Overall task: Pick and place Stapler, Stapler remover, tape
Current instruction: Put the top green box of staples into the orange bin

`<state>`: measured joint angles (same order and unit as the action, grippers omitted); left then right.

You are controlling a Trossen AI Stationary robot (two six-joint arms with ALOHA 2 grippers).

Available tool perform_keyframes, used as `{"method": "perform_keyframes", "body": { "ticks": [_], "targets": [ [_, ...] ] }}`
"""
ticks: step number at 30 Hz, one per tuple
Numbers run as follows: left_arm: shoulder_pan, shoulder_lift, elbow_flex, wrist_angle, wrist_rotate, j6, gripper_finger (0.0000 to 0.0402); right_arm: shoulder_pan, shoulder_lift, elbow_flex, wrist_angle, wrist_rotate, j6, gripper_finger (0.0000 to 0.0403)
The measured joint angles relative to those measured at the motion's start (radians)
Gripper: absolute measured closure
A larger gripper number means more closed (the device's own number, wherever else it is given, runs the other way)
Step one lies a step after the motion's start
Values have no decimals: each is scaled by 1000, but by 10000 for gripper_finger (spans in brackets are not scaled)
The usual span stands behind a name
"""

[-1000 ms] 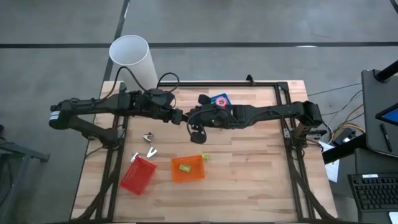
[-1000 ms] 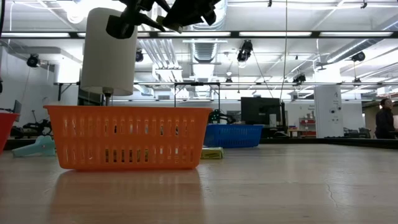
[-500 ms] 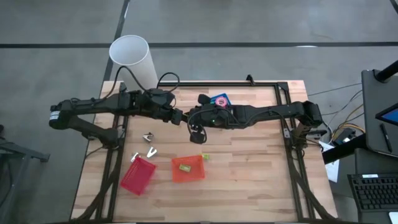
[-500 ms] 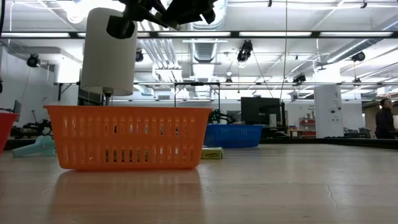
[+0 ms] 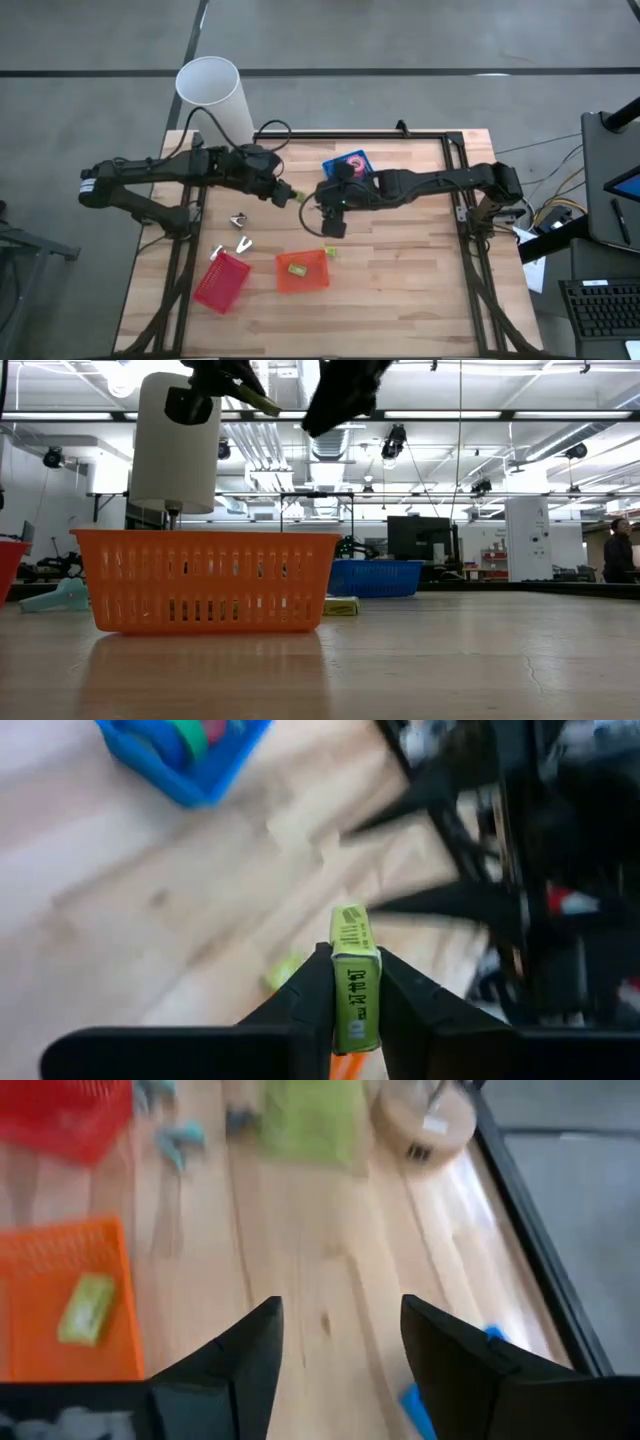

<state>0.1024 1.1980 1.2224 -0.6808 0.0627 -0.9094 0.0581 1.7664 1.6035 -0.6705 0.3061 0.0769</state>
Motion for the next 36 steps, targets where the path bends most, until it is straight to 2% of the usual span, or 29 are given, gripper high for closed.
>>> {"method": "perform_keyframes", "body": {
  "ticks": [6, 10, 13, 17, 20, 26, 31, 36],
  "targets": [
    [-21, 2, -38, -20, 152, 19, 353, 0, 3, -69, -39, 0, 34, 196],
    [-64, 3, -106, 3, 192, -23, 334, 1, 3, -154, -23, -3, 98, 195],
    [-113, 3, -162, 75, 218, -61, 333, 1, 2, -212, -10, -52, 124, 196],
    [-197, 3, -235, 261, 227, -135, 347, 3, -11, -282, 32, -123, 157, 202],
    [-252, 3, -290, 378, 227, -182, 352, 3, -18, -315, 39, -127, 192, 208],
    [-315, 24, -386, 404, 159, -278, 334, 7, -22, -358, 107, -178, 211, 218],
    [-353, 76, -451, 512, 149, -350, 328, 19, -22, -395, 158, -184, 204, 225],
    [-381, 140, -462, 613, 163, -392, 327, 30, -22, -415, 186, -184, 217, 223]
  ]
}}
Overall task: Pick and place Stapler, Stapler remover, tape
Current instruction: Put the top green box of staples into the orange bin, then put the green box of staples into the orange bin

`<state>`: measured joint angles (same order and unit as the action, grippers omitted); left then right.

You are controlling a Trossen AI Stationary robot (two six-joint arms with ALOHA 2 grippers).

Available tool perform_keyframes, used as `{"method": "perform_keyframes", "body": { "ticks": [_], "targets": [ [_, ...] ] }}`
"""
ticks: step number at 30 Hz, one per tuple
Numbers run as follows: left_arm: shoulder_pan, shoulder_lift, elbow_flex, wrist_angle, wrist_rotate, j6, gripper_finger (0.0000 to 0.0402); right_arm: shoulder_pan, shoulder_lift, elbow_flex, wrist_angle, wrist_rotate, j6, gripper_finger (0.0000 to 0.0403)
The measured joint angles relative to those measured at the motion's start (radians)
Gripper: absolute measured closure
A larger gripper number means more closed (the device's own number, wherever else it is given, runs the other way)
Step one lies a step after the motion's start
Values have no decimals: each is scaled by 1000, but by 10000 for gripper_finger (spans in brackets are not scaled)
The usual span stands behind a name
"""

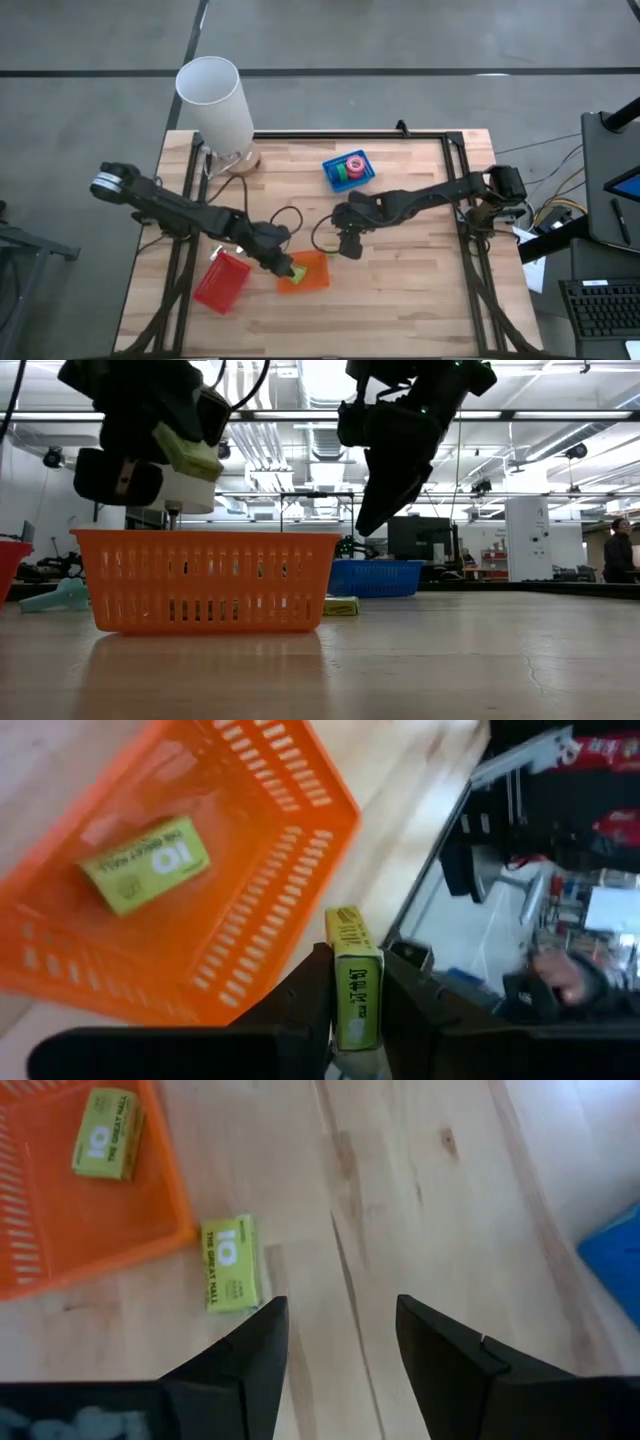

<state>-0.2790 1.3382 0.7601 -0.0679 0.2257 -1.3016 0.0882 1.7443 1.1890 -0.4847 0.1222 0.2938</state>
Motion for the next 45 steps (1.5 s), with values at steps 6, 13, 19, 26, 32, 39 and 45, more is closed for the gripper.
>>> {"method": "perform_keyframes", "body": {
  "ticks": [6, 13, 19, 26, 32, 39, 45],
  "targets": [
    [1, 46, 0, 8, -91, -23, 325, 21, -2, -35, 69, -1, 23, 228],
    [0, 51, 0, 10, -172, -83, 281, 50, -2, -85, 80, -23, 56, 239],
    [17, 22, 0, 25, -185, -87, 223, 67, -2, -120, 137, -54, 96, 243],
    [37, -37, 0, 139, -202, -18, 215, 78, -2, -167, 317, -52, 95, 228],
    [57, -111, 0, 162, -206, 34, 215, 83, -2, -207, 371, -52, 39, 185],
    [78, -218, 0, 173, -280, 187, 215, 85, 1, -274, 500, -43, 8, 129],
    [83, -290, 0, 172, -320, 249, 215, 88, 40, -281, 566, -26, -13, 98]
  ]
}}
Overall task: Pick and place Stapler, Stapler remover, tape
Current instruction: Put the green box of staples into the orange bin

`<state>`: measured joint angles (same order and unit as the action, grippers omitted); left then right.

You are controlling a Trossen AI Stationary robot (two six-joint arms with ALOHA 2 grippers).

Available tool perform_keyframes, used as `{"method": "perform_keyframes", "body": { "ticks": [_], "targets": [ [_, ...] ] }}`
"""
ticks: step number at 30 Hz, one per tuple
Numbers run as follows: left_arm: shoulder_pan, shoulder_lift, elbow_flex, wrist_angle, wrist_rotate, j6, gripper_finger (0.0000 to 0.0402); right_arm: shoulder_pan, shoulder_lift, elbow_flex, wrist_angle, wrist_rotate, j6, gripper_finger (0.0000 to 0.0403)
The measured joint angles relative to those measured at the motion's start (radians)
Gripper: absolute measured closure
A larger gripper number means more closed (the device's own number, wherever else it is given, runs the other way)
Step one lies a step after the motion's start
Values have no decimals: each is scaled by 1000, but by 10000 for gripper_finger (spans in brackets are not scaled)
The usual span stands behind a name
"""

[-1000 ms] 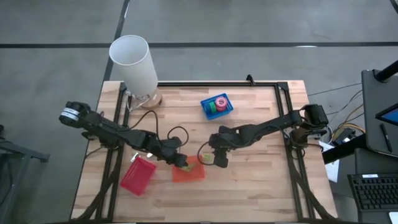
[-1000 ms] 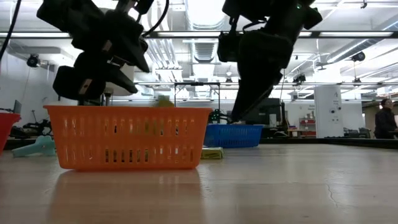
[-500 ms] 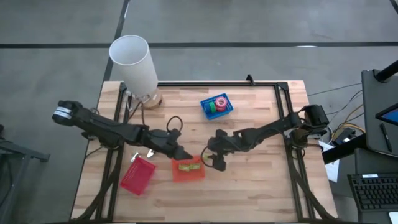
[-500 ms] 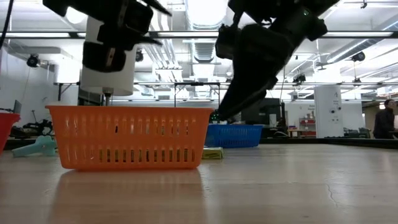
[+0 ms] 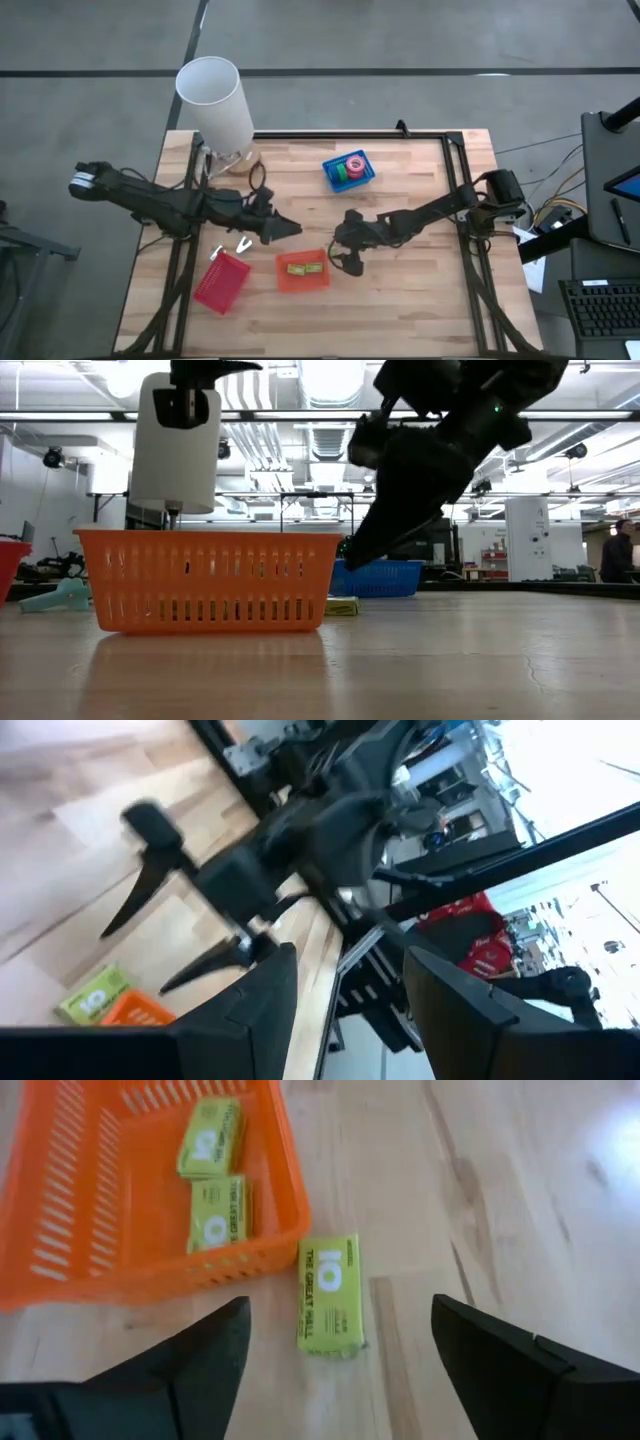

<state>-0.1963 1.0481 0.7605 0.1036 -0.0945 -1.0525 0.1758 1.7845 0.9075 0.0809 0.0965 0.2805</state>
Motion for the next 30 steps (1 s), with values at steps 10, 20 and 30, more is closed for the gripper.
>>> {"method": "perform_keyframes", "body": {
  "ticks": [10, 20, 30],
  "targets": [
    [1, -43, 0, -12, -38, 22, 215, 3, 94, 37, 12, 13, -17, 99],
    [3, -33, -3, -17, -39, 20, 215, 6, 184, 88, 14, 34, -49, 134],
    [3, -37, -15, -17, -38, -15, 216, 7, 186, 105, 2, 34, -63, 225]
  ]
}}
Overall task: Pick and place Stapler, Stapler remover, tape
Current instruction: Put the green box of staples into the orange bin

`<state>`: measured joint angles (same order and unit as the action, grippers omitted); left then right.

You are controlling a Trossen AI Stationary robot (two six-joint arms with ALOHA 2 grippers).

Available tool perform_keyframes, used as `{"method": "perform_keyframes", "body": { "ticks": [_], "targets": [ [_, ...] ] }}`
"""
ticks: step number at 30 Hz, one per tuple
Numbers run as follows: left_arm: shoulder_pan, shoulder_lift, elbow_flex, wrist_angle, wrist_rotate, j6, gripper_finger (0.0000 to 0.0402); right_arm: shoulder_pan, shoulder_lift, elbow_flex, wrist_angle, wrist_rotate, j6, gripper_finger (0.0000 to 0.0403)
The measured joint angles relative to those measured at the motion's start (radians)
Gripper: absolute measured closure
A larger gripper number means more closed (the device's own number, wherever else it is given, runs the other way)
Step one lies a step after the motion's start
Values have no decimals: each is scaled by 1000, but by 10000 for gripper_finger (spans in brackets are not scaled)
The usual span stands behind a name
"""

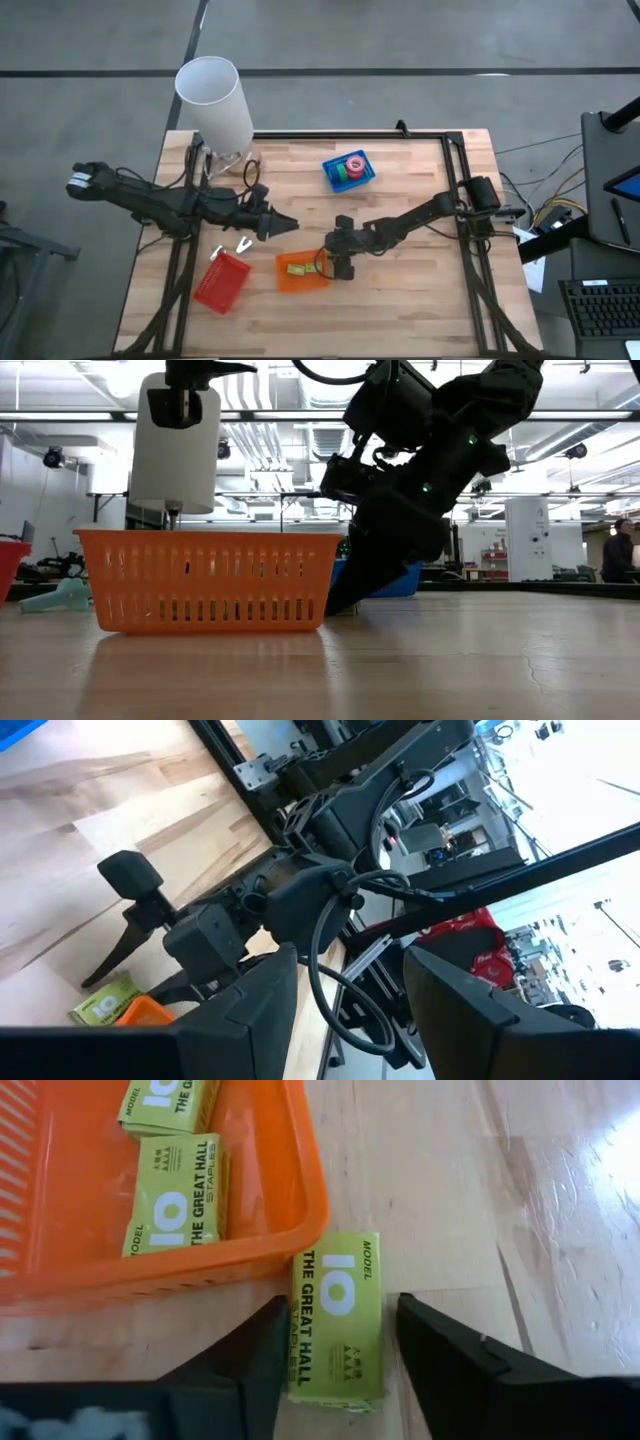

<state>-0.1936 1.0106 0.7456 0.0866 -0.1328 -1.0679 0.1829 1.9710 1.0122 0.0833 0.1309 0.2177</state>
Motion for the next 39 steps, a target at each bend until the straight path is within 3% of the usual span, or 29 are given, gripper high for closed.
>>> {"method": "perform_keyframes", "body": {
  "ticks": [9, 18, 26, 31, 39],
  "targets": [
    [1, 1, 0, -5, 0, -21, 216, 0, -21, -1, -50, -1, 10, 296],
    [3, 1, 0, -1, -9, -45, 216, -2, -138, -4, -193, 176, -16, 275],
    [4, 1, 0, -8, -79, -124, 216, 4, -292, 8, -207, 187, -15, 294],
    [4, 11, 0, -20, -109, -147, 216, 10, -342, 96, -200, 196, -15, 286],
    [4, 61, 0, -23, -120, -200, 216, 10, -313, 283, -222, 214, -61, 291]
  ]
}}
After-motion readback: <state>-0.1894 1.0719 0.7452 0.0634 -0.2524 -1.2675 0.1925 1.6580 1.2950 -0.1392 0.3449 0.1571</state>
